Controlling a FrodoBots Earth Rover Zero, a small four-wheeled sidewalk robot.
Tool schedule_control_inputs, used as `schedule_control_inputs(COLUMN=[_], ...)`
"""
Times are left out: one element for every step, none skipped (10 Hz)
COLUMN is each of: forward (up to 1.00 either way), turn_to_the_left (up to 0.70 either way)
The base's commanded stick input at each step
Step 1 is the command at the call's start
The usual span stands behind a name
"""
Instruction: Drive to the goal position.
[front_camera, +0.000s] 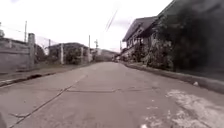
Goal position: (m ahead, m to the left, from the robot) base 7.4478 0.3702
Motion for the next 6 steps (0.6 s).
schedule_control_inputs(forward=[1.00, 1.00, 1.00, 1.00, 1.00, 1.00], turn_to_the_left=[-0.38, -0.38, -0.38, -0.37, -0.21, 0.00])
